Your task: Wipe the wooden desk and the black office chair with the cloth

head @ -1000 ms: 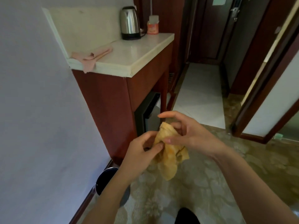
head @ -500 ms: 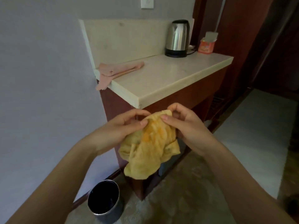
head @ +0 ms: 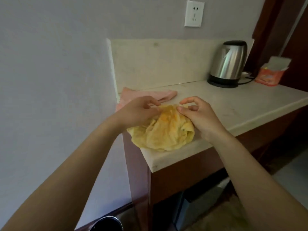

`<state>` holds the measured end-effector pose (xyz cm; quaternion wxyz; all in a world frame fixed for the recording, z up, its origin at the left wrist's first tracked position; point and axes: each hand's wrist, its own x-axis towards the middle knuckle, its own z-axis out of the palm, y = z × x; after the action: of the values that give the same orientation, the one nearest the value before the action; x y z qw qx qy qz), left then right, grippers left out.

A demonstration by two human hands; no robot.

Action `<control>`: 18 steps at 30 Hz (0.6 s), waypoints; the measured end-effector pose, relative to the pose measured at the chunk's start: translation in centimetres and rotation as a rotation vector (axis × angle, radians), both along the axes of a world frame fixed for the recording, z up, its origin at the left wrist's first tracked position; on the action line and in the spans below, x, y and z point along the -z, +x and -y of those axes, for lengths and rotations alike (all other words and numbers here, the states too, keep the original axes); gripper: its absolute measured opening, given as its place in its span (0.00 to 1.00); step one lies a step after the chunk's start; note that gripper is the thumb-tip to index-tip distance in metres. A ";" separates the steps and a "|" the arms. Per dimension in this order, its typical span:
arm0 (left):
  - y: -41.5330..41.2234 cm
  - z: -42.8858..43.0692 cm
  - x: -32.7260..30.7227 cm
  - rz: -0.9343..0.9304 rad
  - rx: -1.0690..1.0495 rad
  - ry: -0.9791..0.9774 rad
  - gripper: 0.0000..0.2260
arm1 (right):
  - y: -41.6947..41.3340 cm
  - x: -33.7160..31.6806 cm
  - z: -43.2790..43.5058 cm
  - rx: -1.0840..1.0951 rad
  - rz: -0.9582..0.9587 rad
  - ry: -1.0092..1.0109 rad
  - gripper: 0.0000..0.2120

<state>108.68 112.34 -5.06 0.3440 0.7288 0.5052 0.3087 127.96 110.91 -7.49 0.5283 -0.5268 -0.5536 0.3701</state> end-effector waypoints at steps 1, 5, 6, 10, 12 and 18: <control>1.1 -1.5 0.1 -0.072 -0.013 0.028 0.09 | 0.9 0.0 -1.6 0.029 0.041 -0.009 0.05; 3.7 -6.0 1.4 -0.372 -0.124 0.102 0.12 | 3.1 0.7 -6.2 0.111 0.276 0.007 0.05; 3.9 -6.4 1.8 -0.415 -0.145 0.127 0.12 | 3.2 1.0 -6.5 0.108 0.387 0.031 0.05; 4.3 -6.5 2.2 -0.736 -0.186 0.255 0.18 | 3.7 1.1 -7.3 0.058 0.921 0.271 0.14; 4.2 -5.7 1.7 -0.809 -0.196 0.316 0.20 | 3.9 0.4 -7.2 -0.129 0.935 0.367 0.22; 5.4 -2.9 2.0 -0.990 -0.146 0.056 0.21 | 4.3 2.2 -7.6 -0.619 1.244 0.206 0.30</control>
<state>114.04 115.27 -7.10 0.0206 0.7594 0.6492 -0.0375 132.21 118.49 -9.66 0.0309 -0.4061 -0.9099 0.0790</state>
